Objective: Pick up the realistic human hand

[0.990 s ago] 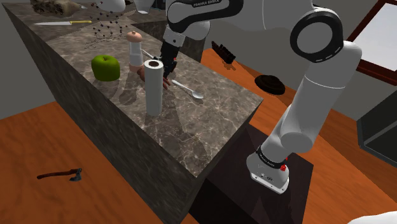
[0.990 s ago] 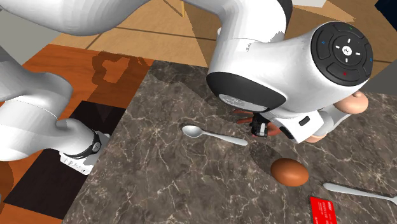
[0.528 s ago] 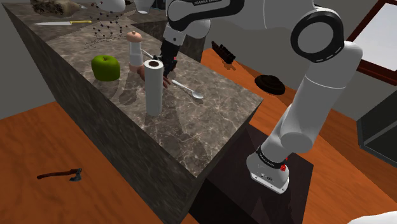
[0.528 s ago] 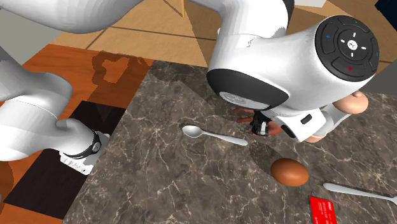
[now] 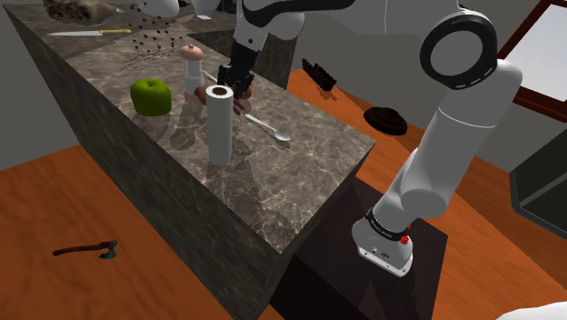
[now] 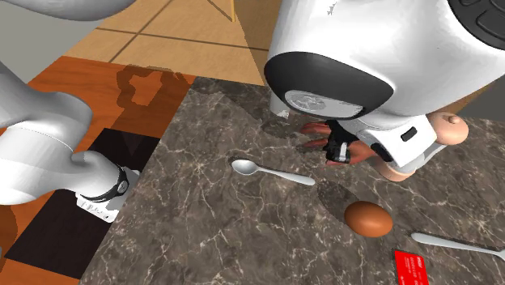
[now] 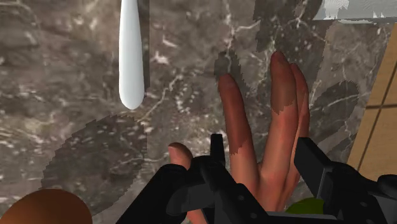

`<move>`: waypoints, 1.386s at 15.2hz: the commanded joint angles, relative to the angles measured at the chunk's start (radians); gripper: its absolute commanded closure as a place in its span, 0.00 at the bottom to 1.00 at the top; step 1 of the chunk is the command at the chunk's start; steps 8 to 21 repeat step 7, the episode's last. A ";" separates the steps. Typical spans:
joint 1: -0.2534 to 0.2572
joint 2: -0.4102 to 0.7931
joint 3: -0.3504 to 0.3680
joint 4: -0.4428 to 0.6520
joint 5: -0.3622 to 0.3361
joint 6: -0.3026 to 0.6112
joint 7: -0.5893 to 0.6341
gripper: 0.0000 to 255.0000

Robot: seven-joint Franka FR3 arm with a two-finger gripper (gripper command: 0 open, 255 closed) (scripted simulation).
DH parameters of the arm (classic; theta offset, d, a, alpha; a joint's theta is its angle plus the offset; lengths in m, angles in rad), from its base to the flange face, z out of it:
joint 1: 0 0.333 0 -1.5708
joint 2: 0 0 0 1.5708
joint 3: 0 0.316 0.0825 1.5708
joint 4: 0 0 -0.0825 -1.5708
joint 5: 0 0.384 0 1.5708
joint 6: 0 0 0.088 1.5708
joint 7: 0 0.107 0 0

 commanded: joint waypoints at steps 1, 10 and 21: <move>-0.001 -0.005 -0.001 0.019 -0.003 -0.023 0.009 1.00; -0.002 -0.012 -0.002 0.064 -0.010 -0.072 0.028 1.00; -0.002 -0.012 -0.002 0.064 -0.010 -0.072 0.028 1.00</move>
